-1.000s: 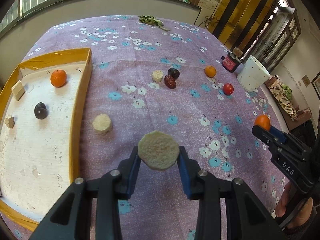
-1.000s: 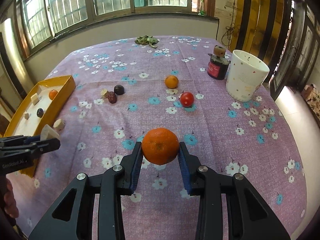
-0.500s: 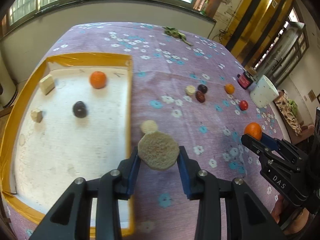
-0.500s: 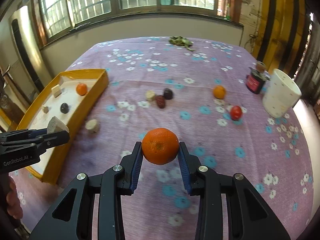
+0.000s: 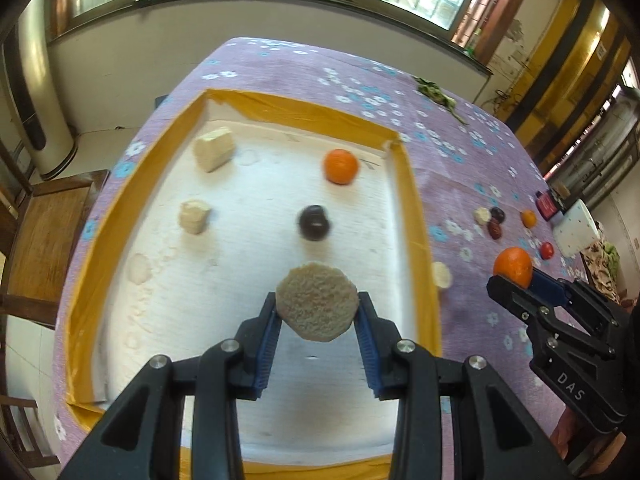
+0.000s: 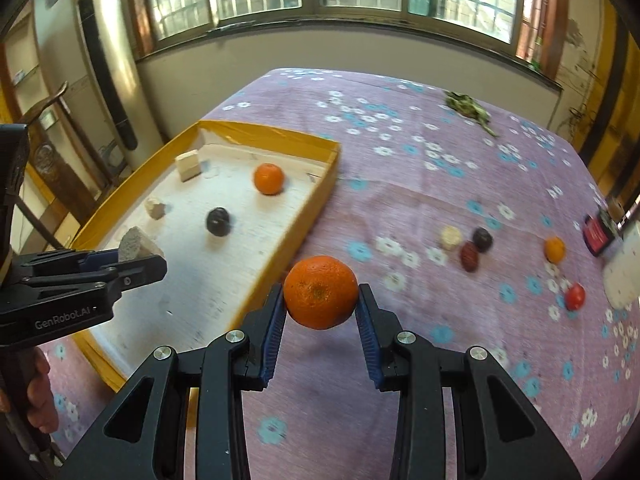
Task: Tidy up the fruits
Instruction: 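Carry the cream cylinder and orange over the tray with both grippers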
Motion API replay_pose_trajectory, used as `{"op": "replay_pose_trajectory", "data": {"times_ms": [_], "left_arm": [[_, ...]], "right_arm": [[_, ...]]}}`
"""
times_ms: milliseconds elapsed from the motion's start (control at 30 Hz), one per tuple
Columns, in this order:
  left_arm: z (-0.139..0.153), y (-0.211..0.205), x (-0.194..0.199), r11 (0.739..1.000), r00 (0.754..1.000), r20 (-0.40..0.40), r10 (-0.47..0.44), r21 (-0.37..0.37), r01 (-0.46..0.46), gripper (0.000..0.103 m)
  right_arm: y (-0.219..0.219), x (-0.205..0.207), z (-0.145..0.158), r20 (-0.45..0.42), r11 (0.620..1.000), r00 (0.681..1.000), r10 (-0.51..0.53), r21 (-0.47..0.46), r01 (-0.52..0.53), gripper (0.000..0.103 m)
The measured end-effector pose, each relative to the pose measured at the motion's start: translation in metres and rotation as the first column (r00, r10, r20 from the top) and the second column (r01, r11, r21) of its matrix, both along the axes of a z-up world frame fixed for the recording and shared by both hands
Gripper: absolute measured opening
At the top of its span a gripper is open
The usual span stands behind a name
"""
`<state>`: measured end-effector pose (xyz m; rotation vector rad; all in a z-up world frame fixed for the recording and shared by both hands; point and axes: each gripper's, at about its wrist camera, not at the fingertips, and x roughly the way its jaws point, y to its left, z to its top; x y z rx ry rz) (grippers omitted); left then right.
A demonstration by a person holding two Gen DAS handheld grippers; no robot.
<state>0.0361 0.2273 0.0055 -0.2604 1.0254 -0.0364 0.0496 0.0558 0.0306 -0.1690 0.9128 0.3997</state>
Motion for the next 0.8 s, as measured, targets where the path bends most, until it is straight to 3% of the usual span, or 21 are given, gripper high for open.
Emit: {"op": "replay_pose_trajectory", "data": {"times_ms": [367, 800], "left_arm": [[-0.020, 0.059, 0.005, 0.995, 0.994, -0.040, 0.100, 0.010, -0.100, 0.039], [-0.031, 0.068, 0.015, 0.996, 0.996, -0.055, 0.074, 0.052, -0.072, 0.039]], "right_arm": [[0.076, 0.014, -0.022, -0.054, 0.991, 0.989, 0.136, -0.008, -0.137, 0.033], [0.115, 0.019, -0.048, -0.116, 0.979, 0.974, 0.195, -0.043, -0.201, 0.034]]}}
